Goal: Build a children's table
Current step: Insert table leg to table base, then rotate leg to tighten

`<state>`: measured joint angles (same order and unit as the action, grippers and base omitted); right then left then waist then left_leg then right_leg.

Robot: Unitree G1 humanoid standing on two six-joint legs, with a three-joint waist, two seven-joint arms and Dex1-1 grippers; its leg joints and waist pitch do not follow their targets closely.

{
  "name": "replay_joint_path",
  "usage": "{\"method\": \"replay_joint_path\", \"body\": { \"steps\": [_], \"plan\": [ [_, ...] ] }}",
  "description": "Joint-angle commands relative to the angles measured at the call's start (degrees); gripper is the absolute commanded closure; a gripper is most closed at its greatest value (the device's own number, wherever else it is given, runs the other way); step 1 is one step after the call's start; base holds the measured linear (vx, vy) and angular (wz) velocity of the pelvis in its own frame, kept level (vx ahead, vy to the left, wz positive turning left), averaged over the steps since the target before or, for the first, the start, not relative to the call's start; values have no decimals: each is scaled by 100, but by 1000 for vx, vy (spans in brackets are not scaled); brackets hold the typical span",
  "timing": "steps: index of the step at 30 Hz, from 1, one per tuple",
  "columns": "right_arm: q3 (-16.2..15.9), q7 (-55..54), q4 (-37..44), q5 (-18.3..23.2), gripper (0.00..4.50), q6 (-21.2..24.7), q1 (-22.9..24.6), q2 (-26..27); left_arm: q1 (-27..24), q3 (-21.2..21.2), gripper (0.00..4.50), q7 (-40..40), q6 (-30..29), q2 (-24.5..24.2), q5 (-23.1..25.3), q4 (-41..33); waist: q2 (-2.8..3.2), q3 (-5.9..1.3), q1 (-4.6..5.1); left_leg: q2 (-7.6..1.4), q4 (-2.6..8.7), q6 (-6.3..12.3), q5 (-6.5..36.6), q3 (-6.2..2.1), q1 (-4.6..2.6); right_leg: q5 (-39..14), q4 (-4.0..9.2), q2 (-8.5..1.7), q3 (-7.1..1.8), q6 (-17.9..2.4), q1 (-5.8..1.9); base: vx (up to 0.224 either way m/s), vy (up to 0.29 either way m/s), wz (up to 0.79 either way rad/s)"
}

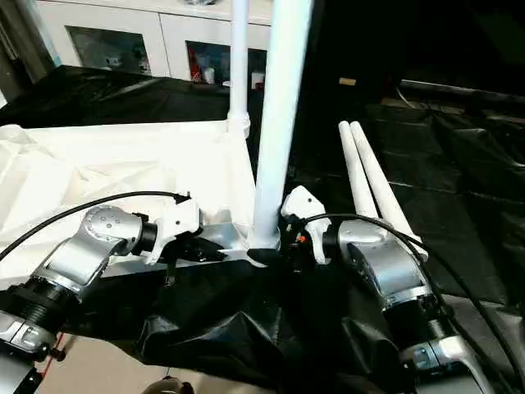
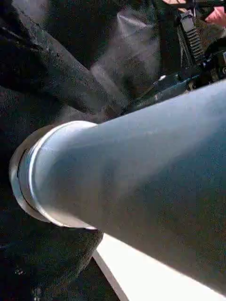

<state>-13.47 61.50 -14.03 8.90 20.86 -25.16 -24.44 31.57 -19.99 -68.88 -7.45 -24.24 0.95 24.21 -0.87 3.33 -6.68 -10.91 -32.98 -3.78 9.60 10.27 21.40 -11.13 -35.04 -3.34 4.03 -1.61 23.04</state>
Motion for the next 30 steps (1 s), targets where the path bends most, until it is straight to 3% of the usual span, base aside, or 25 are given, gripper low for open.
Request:
{"method": "replay_joint_path", "body": {
  "steps": [1, 9, 19, 20, 23, 24, 26, 29, 30],
  "plan": [
    [-153, 119, 96, 40, 81, 76, 69, -35, 89, 8, 450, -35, 208, 58, -130, -295, 6, -406, 6, -260, 308, 267, 831, -72, -80, -519, 372, -497, -314, -1126, -337, 0, 0, 0],
    [-228, 104, 79, -34, 157, 88, 140, 9, 74, 6, 450, -49, 235, 17, -98, -279, -11, -410, 0, -259, 297, 262, 802, -74, -78, -584, 359, -496, -313, -1108, -338, 0, 0, 0],
    [-181, -142, -47, -29, 173, 98, 230, 167, 62, 38, 450, -23, 218, 59, -91, -214, -8, -411, 8, -256, 292, 245, 814, -78, -75, -620, 354, -500, -310, -1105, -339, 0, 0, 0],
    [-137, -246, -113, -26, 173, 106, 233, 231, 83, 61, 450, 25, 175, 94, -101, -176, 35, -414, 5, -252, 289, 229, 834, -83, -75, -630, 355, -502, -311, -1109, -339, 0, 0, 0],
    [99, -1008, -630, -109, 173, 86, 168, 652, 304, 245, 450, 523, -82, 405, -117, 203, 13, -391, 42, -240, 299, 145, 1036, -74, -92, -911, 402, -500, -308, -1098, -317, 0, 0, 0],
    [99, -1008, -630, -109, 174, 86, 168, 652, 304, 245, 450, 523, -82, 405, -117, 203, 13, -372, 52, -231, 310, 70, 1186, -81, -106, -1271, 442, -511, -304, -1040, -313, 0, 0, 0],
    [391, -1914, -1254, -130, 174, 81, -35, 1193, 657, 441, 450, 1134, -266, 823, -131, 721, 37, -359, 84, -232, 326, -45, 1421, -98, -148, -1796, 496, -516, -305, -914, -277, 0, 0, 0],
    [627, -2610, -1819, -74, 174, 40, -317, 1697, 991, 540, 450, 1665, -381, 1204, -100, 1171, 28, -368, 131, -222, 329, -131, 1531, -111, -159, -1992, 519, -521, -303, -871, -269, 0, 0, 0],
    [692, -2869, -2054, -83, 174, -8, -457, 1877, 1120, 594, 450, 1912, -445, 1355, -95, 1348, 56, -380, 132, -229, 329, -123, 1459, -126, -140, -1850, 499, -536, -308, -888, -294, 0, 0, 0]
  ]
}}
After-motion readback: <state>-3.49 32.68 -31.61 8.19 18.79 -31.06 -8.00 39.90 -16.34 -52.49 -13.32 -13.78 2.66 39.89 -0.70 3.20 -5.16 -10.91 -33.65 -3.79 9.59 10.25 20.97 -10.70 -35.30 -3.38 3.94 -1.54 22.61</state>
